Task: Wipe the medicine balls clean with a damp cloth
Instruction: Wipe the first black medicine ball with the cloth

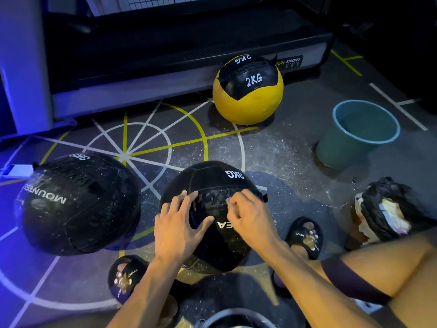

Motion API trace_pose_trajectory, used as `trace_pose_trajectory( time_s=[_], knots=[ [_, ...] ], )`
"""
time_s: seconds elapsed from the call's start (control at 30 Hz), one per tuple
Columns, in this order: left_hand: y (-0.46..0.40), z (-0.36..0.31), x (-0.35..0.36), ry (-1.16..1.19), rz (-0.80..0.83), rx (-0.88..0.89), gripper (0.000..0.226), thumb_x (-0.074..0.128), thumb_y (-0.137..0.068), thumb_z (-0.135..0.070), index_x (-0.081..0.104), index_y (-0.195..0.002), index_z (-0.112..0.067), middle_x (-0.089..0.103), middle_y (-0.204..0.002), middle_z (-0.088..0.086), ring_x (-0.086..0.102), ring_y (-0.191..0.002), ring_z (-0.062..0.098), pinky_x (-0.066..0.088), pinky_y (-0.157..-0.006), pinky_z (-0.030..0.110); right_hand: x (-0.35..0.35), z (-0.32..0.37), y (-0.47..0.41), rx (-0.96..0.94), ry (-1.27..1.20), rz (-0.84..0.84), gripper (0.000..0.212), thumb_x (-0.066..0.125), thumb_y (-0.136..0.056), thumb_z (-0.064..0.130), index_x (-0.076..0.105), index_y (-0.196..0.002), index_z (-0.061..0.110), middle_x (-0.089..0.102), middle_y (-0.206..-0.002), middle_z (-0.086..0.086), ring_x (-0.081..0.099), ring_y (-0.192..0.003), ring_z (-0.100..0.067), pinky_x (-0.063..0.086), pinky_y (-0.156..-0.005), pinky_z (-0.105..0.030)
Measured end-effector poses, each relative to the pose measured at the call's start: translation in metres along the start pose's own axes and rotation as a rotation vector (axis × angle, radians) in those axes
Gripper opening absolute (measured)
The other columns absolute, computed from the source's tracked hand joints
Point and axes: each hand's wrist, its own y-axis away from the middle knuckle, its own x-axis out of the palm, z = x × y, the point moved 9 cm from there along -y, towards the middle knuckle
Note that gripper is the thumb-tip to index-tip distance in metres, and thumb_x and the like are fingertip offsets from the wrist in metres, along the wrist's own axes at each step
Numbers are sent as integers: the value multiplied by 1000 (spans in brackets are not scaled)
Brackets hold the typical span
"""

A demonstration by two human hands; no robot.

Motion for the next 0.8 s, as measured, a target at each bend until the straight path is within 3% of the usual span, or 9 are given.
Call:
trace_pose_trajectory(
  time_s=[0.07,0.2,0.33,0.43,0.5,0.57,0.67,0.8],
  knots=[
    [1,0,-1,-5,-9,7,73,55,-87,-77,47,-147,-35,52,-145,-6,54,-121,25,52,-94,44,7,2,6,-40,-21,72,11,66,-97,19,65,-88,14,56,-86,6,55,-70,-8,50,-63,-26],
    [2,-2,-1,-4,-10,-2,74,56,-87,-77,48,-147,-35,52,-145,-5,53,-122,24,50,-95,44,-6,-35,-5,113,21,47,16,63,-99,26,65,-87,16,53,-86,8,53,-71,-12,41,-66,-27],
    [3,-4,0,-8,-27,1,73,53,-88,-79,50,-145,-34,55,-141,-5,55,-118,24,51,-92,44,7,-5,-1,1,21,150,17,61,-98,20,62,-82,13,48,-82,10,47,-66,-10,33,-64,-23],
    [3,-3,-1,-20,-32,-1,74,48,-86,-80,50,-144,-35,55,-140,-6,55,-117,24,51,-91,43,6,-21,-6,54,1,183,17,58,-99,25,65,-88,14,55,-88,7,55,-73,-12,44,-68,-29],
    [2,-6,0,-21,-35,-2,72,53,-87,-78,52,-144,-34,56,-139,-6,55,-116,24,51,-90,43,-1,-29,-7,121,-27,99,17,59,-99,27,64,-87,17,56,-87,6,56,-73,-13,48,-69,-32],
    [1,-12,2,-21,-36,5,69,63,-85,-71,53,-143,-33,57,-138,-5,56,-113,25,51,-88,43,2,-10,-3,64,-56,55,16,59,-99,27,63,-86,18,56,-85,6,56,-70,-14,48,-66,-32],
    [0,-17,6,-39,-20,14,69,70,-83,-62,51,-144,-35,56,-141,-5,56,-113,25,50,-87,44,20,22,7,-84,-61,133,17,58,-100,26,61,-86,17,50,-83,10,48,-66,-9,47,-62,-29],
    [-1,-19,3,-48,-35,5,73,58,-84,-76,51,-145,-36,55,-140,-7,54,-114,22,50,-90,43,4,-21,-2,90,-106,49,15,60,-99,28,62,-86,22,57,-86,12,55,-71,-4,46,-64,-23]
  ],
)
